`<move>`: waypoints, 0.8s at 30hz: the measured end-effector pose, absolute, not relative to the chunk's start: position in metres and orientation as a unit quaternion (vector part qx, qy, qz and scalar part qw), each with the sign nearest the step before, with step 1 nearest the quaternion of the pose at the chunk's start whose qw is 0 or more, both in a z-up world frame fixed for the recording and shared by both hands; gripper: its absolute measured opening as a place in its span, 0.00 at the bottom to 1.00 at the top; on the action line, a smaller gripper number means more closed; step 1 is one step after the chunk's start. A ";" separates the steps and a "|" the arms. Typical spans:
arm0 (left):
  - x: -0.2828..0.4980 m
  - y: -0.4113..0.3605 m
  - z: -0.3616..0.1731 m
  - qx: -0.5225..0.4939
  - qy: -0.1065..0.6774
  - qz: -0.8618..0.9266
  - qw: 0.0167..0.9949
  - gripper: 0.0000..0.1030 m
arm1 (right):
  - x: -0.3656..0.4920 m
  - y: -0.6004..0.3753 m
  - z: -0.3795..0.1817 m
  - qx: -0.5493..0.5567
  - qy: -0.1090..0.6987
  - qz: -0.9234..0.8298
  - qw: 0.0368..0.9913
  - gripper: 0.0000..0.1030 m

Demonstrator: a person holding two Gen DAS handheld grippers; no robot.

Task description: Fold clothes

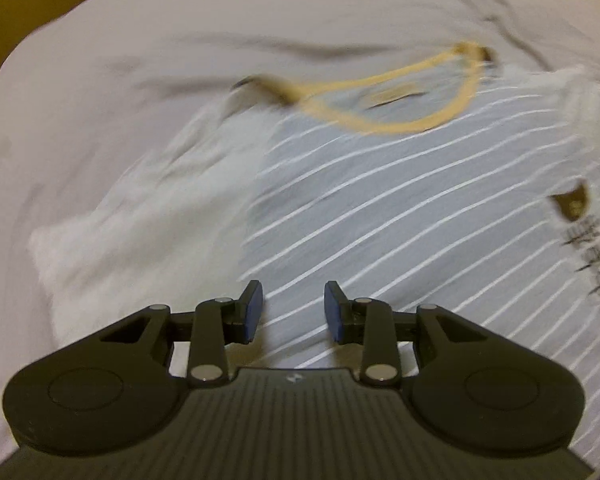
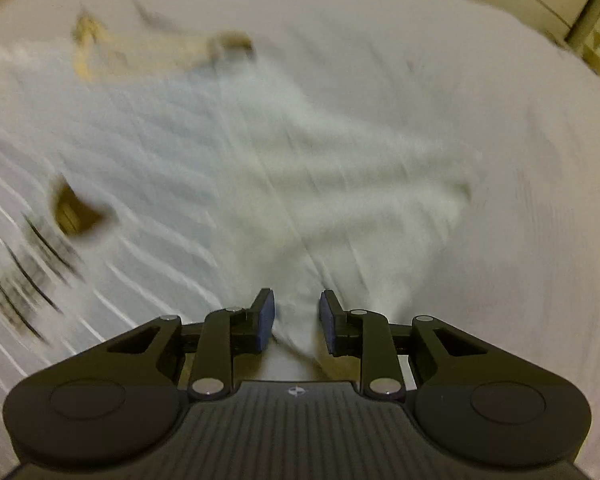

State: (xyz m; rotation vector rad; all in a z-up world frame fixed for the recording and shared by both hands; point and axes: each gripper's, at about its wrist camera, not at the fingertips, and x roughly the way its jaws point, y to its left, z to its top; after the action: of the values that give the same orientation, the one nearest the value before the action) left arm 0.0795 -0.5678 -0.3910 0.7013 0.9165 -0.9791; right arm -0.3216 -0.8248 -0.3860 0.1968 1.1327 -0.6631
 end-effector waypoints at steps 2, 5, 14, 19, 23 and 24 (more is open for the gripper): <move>0.098 -0.546 -0.393 0.322 0.426 -0.418 0.735 0.30 | -0.329 -0.825 -0.391 0.087 0.543 -0.329 0.768 0.25; 0.126 -0.510 -0.395 0.336 0.437 -0.374 0.746 0.30 | -0.333 -0.815 -0.380 0.062 0.552 -0.357 0.751 0.25; 0.124 -0.454 -0.352 0.276 0.410 -0.393 0.775 0.30 | -0.309 -0.727 -0.348 0.150 0.479 -0.351 0.790 0.33; 0.075 -0.446 -0.350 0.251 0.411 -0.472 0.738 0.30 | -0.305 -0.667 -0.369 0.213 0.504 -0.334 0.767 0.34; 0.048 -0.421 -0.373 0.280 0.437 -0.486 0.703 0.31 | -0.334 -0.628 -0.373 0.248 0.525 -0.379 0.721 0.37; 0.048 -0.412 -0.372 0.284 0.441 -0.483 0.701 0.31 | -0.342 -0.617 -0.373 0.248 0.535 -0.388 0.708 0.37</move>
State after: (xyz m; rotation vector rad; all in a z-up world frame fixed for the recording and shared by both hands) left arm 0.0476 -0.4122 -0.3716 0.6323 0.9828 -1.0759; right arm -0.3415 -0.6174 -0.3729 0.5500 1.1884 -0.8608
